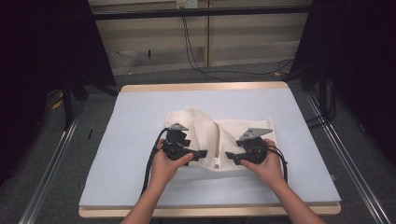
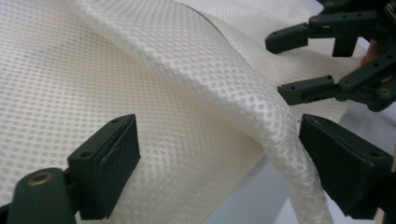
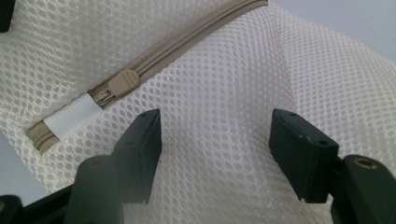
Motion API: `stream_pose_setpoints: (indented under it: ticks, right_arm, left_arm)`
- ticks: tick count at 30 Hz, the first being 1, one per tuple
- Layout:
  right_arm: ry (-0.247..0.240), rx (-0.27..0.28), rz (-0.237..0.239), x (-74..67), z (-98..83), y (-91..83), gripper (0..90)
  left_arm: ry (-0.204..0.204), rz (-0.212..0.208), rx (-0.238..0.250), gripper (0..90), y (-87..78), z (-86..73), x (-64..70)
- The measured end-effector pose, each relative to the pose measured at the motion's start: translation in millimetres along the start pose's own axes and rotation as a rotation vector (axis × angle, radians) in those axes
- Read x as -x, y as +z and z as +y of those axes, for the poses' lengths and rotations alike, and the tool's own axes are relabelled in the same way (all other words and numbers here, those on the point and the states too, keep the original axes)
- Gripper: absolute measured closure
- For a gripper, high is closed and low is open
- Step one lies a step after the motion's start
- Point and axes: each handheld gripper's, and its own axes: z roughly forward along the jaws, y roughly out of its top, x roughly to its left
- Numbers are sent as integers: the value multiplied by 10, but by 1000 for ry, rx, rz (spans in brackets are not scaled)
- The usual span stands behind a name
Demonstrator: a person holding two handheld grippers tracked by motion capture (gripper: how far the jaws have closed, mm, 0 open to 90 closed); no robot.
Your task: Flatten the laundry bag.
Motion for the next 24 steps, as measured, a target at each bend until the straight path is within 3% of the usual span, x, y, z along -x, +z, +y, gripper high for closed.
stream_pose_setpoints:
  ticks: [3,8,12,16,19,22,24]
  right_arm:
    - [-8,-1,0,-14,-8,-11,346]
    - [-23,-5,4,-13,-30,-1,347]
    - [-22,-9,2,-22,-27,-4,347]
    - [-22,-9,2,-24,-28,-7,347]
    - [-32,-9,1,-25,-29,-5,346]
    - [-29,-10,1,-26,-27,-8,346]
    - [-29,-11,1,-25,-25,-8,344]
  left_arm:
    - [-16,11,-8,104,2,47,-79]
    - [-69,22,24,103,11,130,-186]
    - [-72,52,21,128,52,180,-252]
    - [-66,72,30,255,106,217,-301]
    - [-40,109,43,336,140,239,-297]
    - [-45,98,44,370,182,254,-303]
    - [-77,82,45,382,209,246,-322]
